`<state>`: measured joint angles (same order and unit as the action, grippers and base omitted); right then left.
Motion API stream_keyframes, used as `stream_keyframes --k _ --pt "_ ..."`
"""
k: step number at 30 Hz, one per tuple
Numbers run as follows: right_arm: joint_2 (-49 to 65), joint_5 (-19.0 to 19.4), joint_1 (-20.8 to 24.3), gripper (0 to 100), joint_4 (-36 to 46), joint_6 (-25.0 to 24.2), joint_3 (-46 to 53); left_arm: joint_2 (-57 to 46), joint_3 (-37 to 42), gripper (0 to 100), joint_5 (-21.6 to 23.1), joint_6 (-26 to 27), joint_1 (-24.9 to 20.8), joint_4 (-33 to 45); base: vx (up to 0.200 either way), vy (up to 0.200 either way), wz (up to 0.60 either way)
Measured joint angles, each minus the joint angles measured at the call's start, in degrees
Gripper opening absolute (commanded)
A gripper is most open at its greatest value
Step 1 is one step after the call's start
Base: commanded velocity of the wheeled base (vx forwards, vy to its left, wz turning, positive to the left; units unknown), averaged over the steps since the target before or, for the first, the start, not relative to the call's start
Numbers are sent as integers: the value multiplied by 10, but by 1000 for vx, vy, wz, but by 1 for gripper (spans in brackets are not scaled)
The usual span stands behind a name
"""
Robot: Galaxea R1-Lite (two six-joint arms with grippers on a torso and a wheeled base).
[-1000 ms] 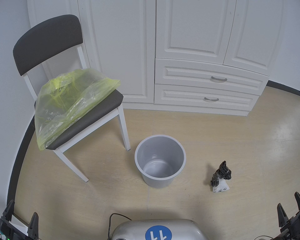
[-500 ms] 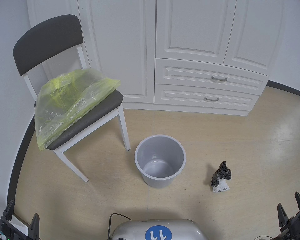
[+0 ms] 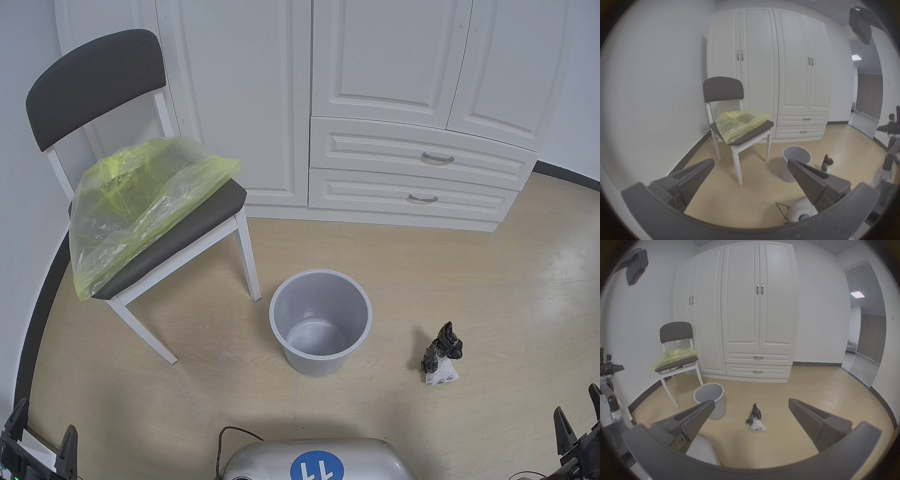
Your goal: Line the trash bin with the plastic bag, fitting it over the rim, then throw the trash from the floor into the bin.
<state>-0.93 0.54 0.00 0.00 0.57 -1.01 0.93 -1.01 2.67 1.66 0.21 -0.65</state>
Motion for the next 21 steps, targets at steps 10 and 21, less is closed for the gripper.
stream_keyframes --k 10,21 --pt "0 -1 1 100 -7 -6 0 0 -113 100 22 -89 -2 3 0 0 0" --pt "-1 18 4 100 -7 1 -87 0 -168 100 31 -43 -3 39 0 0 0"
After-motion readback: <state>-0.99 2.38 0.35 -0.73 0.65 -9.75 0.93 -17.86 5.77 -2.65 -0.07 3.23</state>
